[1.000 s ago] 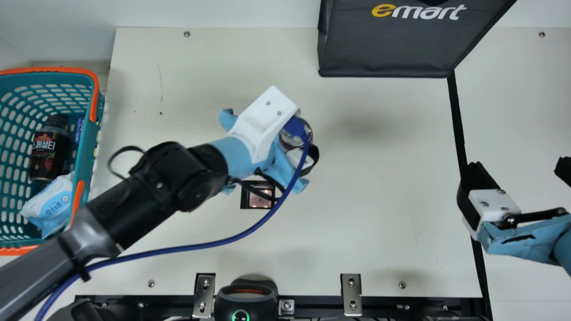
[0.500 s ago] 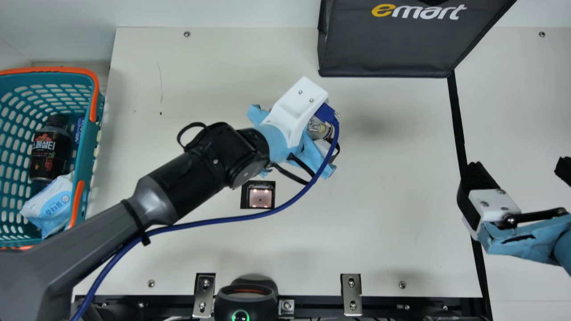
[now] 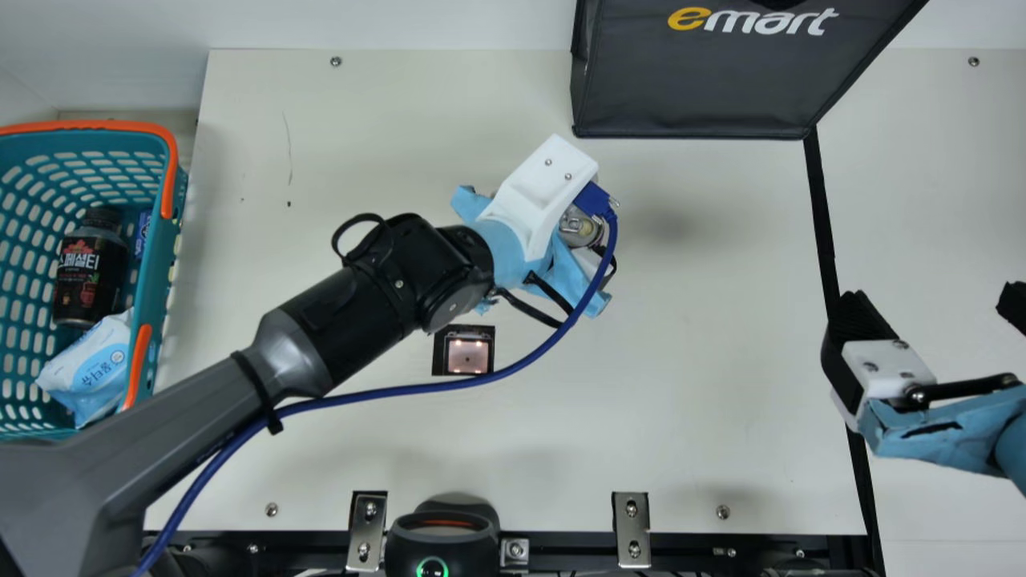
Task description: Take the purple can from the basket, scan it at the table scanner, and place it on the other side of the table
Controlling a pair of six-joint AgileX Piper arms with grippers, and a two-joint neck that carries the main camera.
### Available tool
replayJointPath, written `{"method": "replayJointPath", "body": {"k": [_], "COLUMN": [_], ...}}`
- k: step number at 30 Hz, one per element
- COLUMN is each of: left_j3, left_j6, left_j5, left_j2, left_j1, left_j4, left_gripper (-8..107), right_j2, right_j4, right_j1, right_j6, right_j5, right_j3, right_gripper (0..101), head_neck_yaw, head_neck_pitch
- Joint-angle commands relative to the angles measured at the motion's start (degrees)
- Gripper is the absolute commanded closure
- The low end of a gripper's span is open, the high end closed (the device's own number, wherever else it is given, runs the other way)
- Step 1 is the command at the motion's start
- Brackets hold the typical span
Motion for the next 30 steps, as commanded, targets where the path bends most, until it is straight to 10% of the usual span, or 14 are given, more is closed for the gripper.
{"method": "replayJointPath", "body": {"k": [1, 13, 30], "left_j3": [-0.06, -0.09, 13.73], "left_j6": [-0.18, -2.28, -1.93], "left_j5": [0.01, -1.3, -4.74], "left_j2": [-0.03, -1.12, -19.55], "left_j1": [0.02, 0.09, 2.34], "left_j4": [-0.11, 0.23, -7.88], "left_gripper": [50, 10, 9], "right_j2": [0.0, 0.0, 0.0], "right_j4": [0.0, 0.0, 0.0], "right_j1": [0.0, 0.0, 0.0], "right_j6": [0.0, 0.0, 0.0], "right_j5": [0.0, 0.0, -0.05], "right_j3": [0.0, 0.0, 0.0], "right_gripper": [6, 6, 6], "head_neck_yaw": [0.09, 0.09, 0.09], "head_neck_pitch": [-1.66, -1.66, -1.66]}}
